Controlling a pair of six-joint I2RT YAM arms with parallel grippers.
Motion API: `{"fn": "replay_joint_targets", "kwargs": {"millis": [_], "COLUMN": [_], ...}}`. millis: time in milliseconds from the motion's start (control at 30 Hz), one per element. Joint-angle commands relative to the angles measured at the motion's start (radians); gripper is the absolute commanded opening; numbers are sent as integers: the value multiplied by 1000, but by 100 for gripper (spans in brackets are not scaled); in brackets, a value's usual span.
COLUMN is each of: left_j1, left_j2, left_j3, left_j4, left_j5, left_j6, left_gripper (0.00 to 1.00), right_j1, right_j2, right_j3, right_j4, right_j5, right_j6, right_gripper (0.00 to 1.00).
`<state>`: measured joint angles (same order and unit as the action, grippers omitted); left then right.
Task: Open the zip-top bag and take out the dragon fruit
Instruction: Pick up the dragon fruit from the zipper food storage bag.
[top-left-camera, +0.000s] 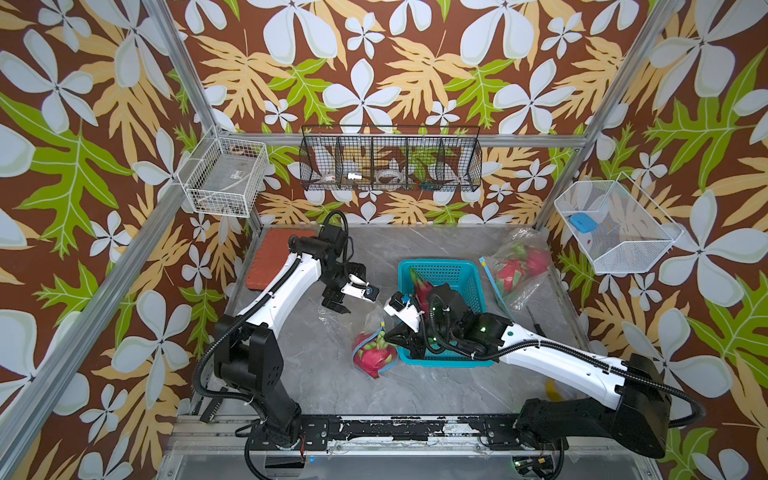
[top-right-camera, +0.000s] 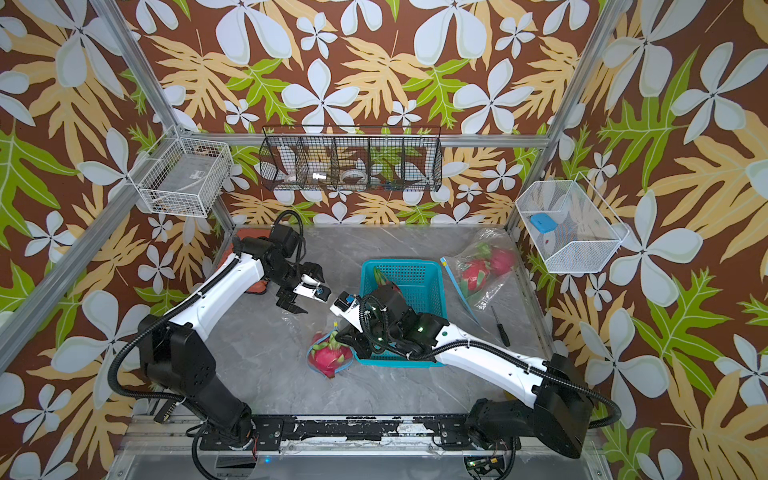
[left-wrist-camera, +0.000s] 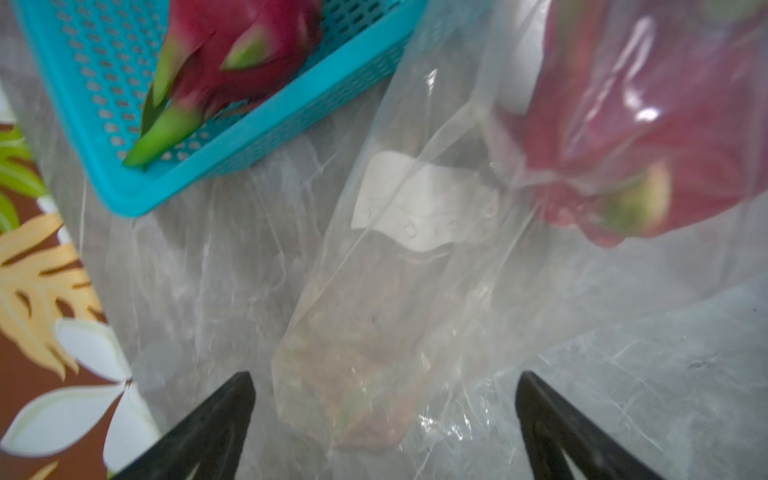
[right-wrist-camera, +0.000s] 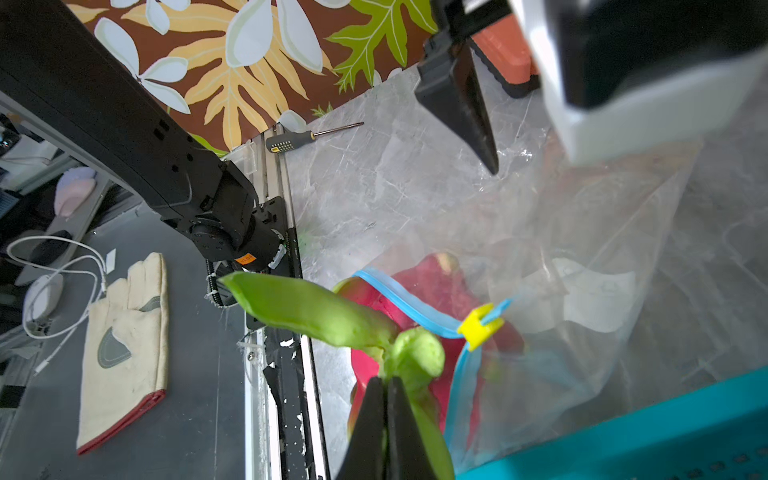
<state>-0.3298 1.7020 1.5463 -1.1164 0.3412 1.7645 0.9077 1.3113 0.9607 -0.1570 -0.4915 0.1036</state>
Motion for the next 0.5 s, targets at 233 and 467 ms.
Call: {"fn": "replay_joint_targets", "kwargs": {"millis": [233,467], "left_j1": [-63,-63], "left_j2": [220,288], "left_j3": [174,96], "left_j4": [-171,-116], "left_j5": [-53,-194], "left_j6": [74,5], "left_gripper": [83,55], "right_j1": [7,7], "right_j2": [9,-25], "right_j3": [30,2], "right_j4": [-58,-29], "right_j5": [19,31], "right_j6": [-118,-104], "right_gripper": [0,0]}}
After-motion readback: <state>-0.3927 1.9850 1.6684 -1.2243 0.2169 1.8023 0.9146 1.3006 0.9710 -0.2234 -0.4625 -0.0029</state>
